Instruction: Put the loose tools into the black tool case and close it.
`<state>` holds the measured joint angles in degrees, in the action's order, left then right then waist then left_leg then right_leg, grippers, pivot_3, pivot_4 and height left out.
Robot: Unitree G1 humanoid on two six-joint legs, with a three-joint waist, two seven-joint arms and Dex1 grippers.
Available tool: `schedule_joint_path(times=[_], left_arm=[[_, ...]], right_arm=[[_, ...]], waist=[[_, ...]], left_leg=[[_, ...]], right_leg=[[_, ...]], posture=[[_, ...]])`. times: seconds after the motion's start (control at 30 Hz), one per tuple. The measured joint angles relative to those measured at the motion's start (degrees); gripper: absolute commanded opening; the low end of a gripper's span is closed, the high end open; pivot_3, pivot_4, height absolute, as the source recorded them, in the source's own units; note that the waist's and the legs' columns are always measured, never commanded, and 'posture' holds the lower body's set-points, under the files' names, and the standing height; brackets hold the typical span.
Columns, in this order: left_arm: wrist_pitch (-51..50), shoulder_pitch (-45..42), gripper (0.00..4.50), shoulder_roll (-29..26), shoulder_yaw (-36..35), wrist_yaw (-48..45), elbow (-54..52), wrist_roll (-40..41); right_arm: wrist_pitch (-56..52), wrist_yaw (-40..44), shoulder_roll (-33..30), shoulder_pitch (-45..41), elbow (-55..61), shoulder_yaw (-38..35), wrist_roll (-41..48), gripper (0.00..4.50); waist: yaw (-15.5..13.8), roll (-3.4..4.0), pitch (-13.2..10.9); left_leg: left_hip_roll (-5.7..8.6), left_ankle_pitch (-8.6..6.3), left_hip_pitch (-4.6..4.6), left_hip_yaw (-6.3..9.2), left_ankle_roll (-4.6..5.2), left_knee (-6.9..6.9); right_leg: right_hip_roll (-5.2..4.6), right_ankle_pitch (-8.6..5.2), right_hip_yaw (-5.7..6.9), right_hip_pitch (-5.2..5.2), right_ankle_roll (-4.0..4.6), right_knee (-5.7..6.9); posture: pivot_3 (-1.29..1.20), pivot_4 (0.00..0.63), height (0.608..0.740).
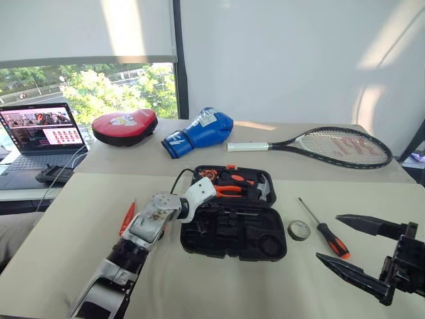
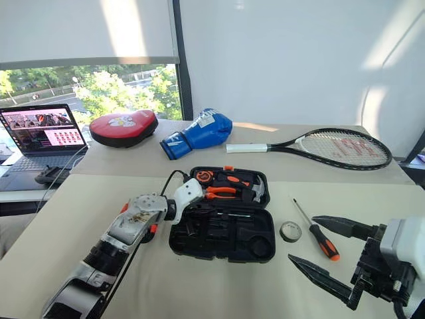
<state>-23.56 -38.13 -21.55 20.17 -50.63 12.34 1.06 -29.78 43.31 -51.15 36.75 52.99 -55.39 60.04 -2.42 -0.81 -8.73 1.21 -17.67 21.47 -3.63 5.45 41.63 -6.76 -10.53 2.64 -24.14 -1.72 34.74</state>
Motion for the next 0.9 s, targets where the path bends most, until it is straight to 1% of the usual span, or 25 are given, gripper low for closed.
schedule_joint_path(times=[0.1, 0.17, 0.2, 0.23, 0.27, 0.3, 0.33, 0.37, 0.4, 0.43, 0.47, 0.5, 0.53, 0.57, 0.6, 0.7, 0.73, 0.8, 0.83, 0.9], left_arm=[[2.2, 1.2, 0.04, 0.8, -3.0, -0.6, 1.0, 2.5], [-0.6, 3.6, 0.04, 2.0, -6.8, -2.3, -0.6, 8.1], [-1.8, 5.0, 0.04, 2.2, -8.7, -3.4, -2.9, 11.2], [-2.4, 5.5, 0.04, 2.1, -10.3, -4.7, -5.1, 13.9], [-4.4, 5.5, 0.04, 0.9, -11.0, -6.5, -7.7, 16.7], [-7.8, 5.6, 0.54, -0.9, -12.3, -8.6, -11.0, 20.2], [-10.2, 5.1, 0.77, -2.8, -13.5, -10.5, -13.6, 23.0], [-13.0, 4.8, 1.11, -4.4, -15.3, -11.4, -17.0, 26.1], [-14.2, 4.6, 1.44, -5.1, -15.9, -11.9, -18.5, 27.4], [-16.6, 4.7, 1.85, -7.1, -16.9, -13.4, -21.1, 30.2], [-18.1, 4.6, 2.20, -8.3, -17.2, -14.6, -23.4, 32.3], [-19.4, 4.5, 2.47, -9.4, -17.1, -15.8, -25.5, 34.1], [-20.3, 4.6, 2.87, -10.1, -17.1, -16.1, -26.6, 35.1], [-21.7, 4.7, 3.22, -11.1, -17.2, -16.2, -28.3, 36.4], [-22.7, 4.7, 3.47, -11.2, -17.2, -15.9, -29.4, 37.3], [-25.3, 4.2, 4.47, -11.5, -16.8, -15.0, -32.1, 39.9], [-25.7, 4.1, 4.47, -11.5, -16.8, -14.1, -33.2, 40.5], [-26.6, 3.6, 4.47, -11.6, -17.0, -13.1, -34.3, 41.9], [-26.8, 3.2, 4.49, -11.5, -16.9, -12.7, -34.4, 41.9], [-26.9, 3.1, 4.50, -11.6, -17.0, -11.2, -35.0, 42.1]], right_arm=[[-3.1, -5.8, -1.2, -1.8, 0.4, 0.9, 0.2, 4.50], [-5.6, -11.2, -2.6, -4.0, 0.5, 2.5, -0.1, 4.50], [-7.7, -14.4, -4.0, -5.3, 0.5, 4.0, 0.7, 4.50], [-9.1, -16.7, -5.1, -6.5, 0.4, 5.3, 1.3, 4.50], [-10.4, -18.9, -6.2, -8.4, 0.0, 6.9, 2.4, 4.50], [-12.2, -21.3, -8.1, -10.8, -0.7, 8.6, 3.6, 4.50], [-14.1, -23.4, -11.1, -12.6, -1.5, 10.2, 3.9, 4.50], [-16.8, -25.4, -14.2, -14.9, -3.1, 12.0, 3.8, 4.50], [-18.3, -26.3, -15.9, -16.2, -4.1, 13.3, 3.9, 4.50], [-21.7, -28.9, -18.8, -22.9, -8.8, 18.5, 6.2, 4.50], [-24.0, -30.7, -20.2, -27.4, -13.3, 21.9, 7.4, 4.50], [-26.1, -31.7, -21.4, -30.8, -17.5, 25.7, 7.5, 4.50], [-27.4, -31.9, -21.9, -32.4, -19.9, 28.0, 7.1, 4.50], [-29.5, -31.7, -22.3, -35.4, -23.5, 32.1, 5.9, 4.50], [-30.6, -31.5, -22.3, -36.4, -25.6, 34.2, 5.2, 4.50], [-33.3, -28.5, -22.3, -43.4, -32.1, 42.7, 1.2, 4.50], [-33.5, -27.1, -22.3, -44.4, -33.8, 44.2, -0.5, 4.50], [-33.7, -24.1, -21.4, -49.4, -38.2, 49.8, -5.0, 4.50], [-33.5, -23.0, -21.0, -50.4, -39.6, 51.3, -6.6, 4.25], [-31.6, -19.8, -19.1, -52.7, -44.3, 56.8, -12.8, 3.74]], waist=[[0.1, 0.11, 0.1], [0.3, 0.08, 0.1], [0.2, 0.04, 0.0], [0.3, 0.00, 0.0], [0.2, -0.05, 0.0], [0.3, -0.04, 0.0], [0.4, -0.01, 0.0], [0.4, -0.01, 0.0], [0.3, -0.01, 0.0], [0.6, -0.11, -0.1], [0.7, -0.15, -0.1], [0.6, -0.23, -0.2], [0.4, -0.24, -0.2], [0.2, -0.25, -0.2], [0.1, -0.22, -0.3], [0.3, -0.18, -0.3], [0.3, -0.18, -0.3], [0.5, -0.19, -0.3], [0.7, -0.19, -0.3], [0.8, -0.20, -0.3]], left_leg=[[0.00, 0.00, 0.02, -0.01, -0.01, 0.00], [-0.01, 0.03, 0.31, -0.01, -0.05, 0.00], [0.00, 0.09, 0.57, 0.01, -0.13, 0.01], [0.00, 0.21, 0.84, -0.02, -0.33, 0.01], [0.00, 0.43, 1.02, 0.00, -0.70, 0.01], [-0.01, 0.51, 1.06, 0.00, -0.83, 0.02], [-0.02, 0.53, 1.02, -0.03, -0.86, 0.02], [-0.01, 0.53, 1.01, -0.02, -0.85, -0.01], [-0.03, 0.53, 0.98, -0.02, -0.85, 0.00], [-0.01, 0.51, 0.90, -0.05, -0.82, 0.00], [0.00, 0.48, 0.95, -0.07, -0.75, -0.02], [0.04, 0.34, 0.96, -0.07, -0.49, -0.01], [0.06, 0.15, 0.96, -0.07, -0.16, 0.01], [0.09, 0.14, 0.99, -0.07, -0.11, 0.03], [0.11, 0.14, 1.02, -0.08, -0.11, 0.04], [0.19, 0.21, 1.10, -0.18, -0.22, 0.09], [0.21, 0.22, 1.11, -0.19, -0.23, 0.09], [0.22, 0.22, 1.08, -0.26, -0.24, 0.12], [0.24, 0.22, 1.07, -0.27, -0.23, 0.12], [0.26, 0.22, 1.08, -0.28, -0.23, 0.11]], right_leg=[[-0.08, 0.02, 0.00, -0.08, -0.03, 0.05], [-0.09, 0.08, 0.04, -0.38, -0.08, 0.15], [-0.07, 0.29, 0.06, -0.61, 0.15, 0.17], [-0.07, 0.39, 0.04, -0.94, 0.31, 0.24], [-0.03, 0.40, 0.05, -1.09, 0.32, 0.25], [0.11, 0.41, 0.03, -1.14, 0.35, 0.25], [0.18, 0.39, -0.01, -1.11, 0.37, 0.25], [0.22, 0.37, 0.03, -1.08, 0.40, 0.22], [0.27, 0.36, 0.03, -1.02, 0.42, 0.20], [0.34, 0.31, 0.03, -0.94, 0.49, 0.17], [0.34, 0.18, 0.03, -0.95, 0.73, 0.06], [0.34, 0.14, 0.06, -0.91, 0.79, 0.03], [0.33, 0.14, 0.07, -0.90, 0.79, 0.03], [0.34, 0.13, 0.08, -0.89, 0.78, 0.00], [0.33, 0.13, 0.07, -0.91, 0.76, 0.00], [0.34, 0.29, 0.02, -0.97, 0.36, -0.01], [0.34, 0.29, 0.04, -0.97, 0.29, -0.02], [0.37, 0.28, 0.10, -0.96, 0.23, -0.01], [0.37, 0.27, 0.15, -0.96, 0.19, -0.01], [0.37, 0.27, 0.20, -0.94, 0.14, -0.05]], posture=[[0.00, 0.150, 0.740], [0.00, 0.150, 0.740], [0.00, 0.150, 0.740], [0.00, 0.150, 0.740], [0.00, 0.150, 0.740], [0.00, 0.150, 0.740], [0.00, 0.150, 0.740], [0.00, 0.150, 0.740], [0.00, 0.150, 0.740], [0.00, 0.150, 0.740], [0.00, 0.150, 0.740], [0.00, 0.150, 0.740], [0.00, 0.150, 0.740], [0.00, 0.150, 0.740], [0.00, 0.150, 0.740], [0.00, 0.150, 0.740], [0.00, 0.150, 0.740], [0.00, 0.150, 0.740], [0.00, 0.150, 0.740], [0.00, 0.150, 0.740]])
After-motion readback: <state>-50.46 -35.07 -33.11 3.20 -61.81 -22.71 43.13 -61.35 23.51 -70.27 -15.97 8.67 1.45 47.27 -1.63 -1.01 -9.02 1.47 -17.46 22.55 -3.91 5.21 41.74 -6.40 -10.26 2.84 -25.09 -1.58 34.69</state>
